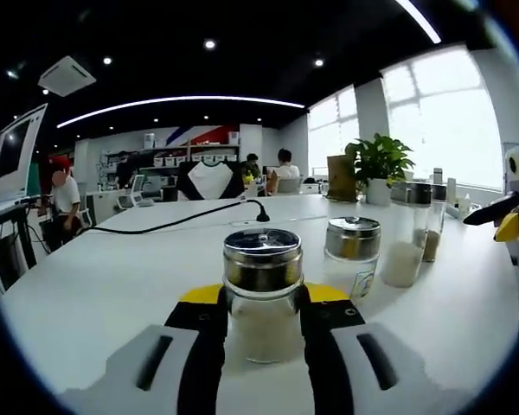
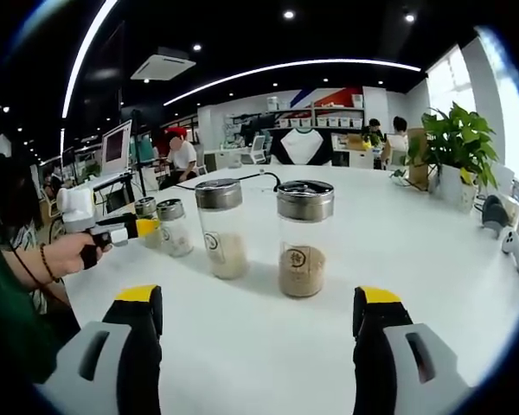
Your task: Rotate the seasoning bottle until the label or dispensing opening points toward the visible target arrow and the bottle remains upright within the marked orientation range
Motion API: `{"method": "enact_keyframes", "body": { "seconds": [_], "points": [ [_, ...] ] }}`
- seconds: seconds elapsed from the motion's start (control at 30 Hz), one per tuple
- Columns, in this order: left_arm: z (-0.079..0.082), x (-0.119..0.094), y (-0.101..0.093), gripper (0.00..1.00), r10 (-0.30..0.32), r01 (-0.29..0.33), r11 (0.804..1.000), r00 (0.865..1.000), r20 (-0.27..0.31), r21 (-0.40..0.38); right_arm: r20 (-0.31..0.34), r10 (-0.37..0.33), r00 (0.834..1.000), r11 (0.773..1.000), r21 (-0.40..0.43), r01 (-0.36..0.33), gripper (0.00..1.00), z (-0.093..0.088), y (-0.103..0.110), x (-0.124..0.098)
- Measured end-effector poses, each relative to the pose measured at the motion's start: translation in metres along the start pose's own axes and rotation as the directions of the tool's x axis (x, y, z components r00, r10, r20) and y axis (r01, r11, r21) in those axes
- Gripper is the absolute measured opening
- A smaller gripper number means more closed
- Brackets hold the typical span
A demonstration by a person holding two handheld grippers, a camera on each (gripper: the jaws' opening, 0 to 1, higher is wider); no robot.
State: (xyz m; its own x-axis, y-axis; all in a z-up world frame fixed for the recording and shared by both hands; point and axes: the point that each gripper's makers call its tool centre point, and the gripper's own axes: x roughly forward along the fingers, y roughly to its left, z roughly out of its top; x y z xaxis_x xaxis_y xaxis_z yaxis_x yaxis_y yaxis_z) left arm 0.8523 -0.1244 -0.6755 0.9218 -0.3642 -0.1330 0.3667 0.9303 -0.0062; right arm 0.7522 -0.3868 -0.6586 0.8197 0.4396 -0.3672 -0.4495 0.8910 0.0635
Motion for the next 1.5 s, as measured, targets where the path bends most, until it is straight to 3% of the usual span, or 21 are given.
{"method": "enact_keyframes", "body": {
  "seconds": [0.43, 0.73, 1.0, 1.5],
  "points": [
    [0.0, 0.0, 0.0, 0.34, -0.055, 0.055, 0.998, 0.998, 0.002, 0.012, -0.004, -0.002, 1.0, 1.0, 0.013, 0.003, 0.93, -0.002, 0.0, 0.0],
    [0.0, -0.001, -0.002, 0.34, -0.154, 0.153, 0.988, 0.988, 0.018, 0.03, -0.009, 0.003, 1.0, 1.0, 0.007, -0.003, 0.93, -0.002, 0.002, 0.003],
    [0.001, 0.0, -0.004, 0.34, -0.234, 0.234, 0.971, 0.972, -0.001, 0.046, -0.016, 0.005, 1.0, 1.0, 0.004, -0.005, 0.92, -0.002, 0.003, 0.004],
    [0.001, 0.002, -0.01, 0.34, -0.408, 0.406, 0.911, 0.913, -0.001, 0.074, -0.022, 0.01, 1.0, 1.0, -0.006, -0.011, 0.92, -0.001, 0.005, 0.008]
  ]
}}
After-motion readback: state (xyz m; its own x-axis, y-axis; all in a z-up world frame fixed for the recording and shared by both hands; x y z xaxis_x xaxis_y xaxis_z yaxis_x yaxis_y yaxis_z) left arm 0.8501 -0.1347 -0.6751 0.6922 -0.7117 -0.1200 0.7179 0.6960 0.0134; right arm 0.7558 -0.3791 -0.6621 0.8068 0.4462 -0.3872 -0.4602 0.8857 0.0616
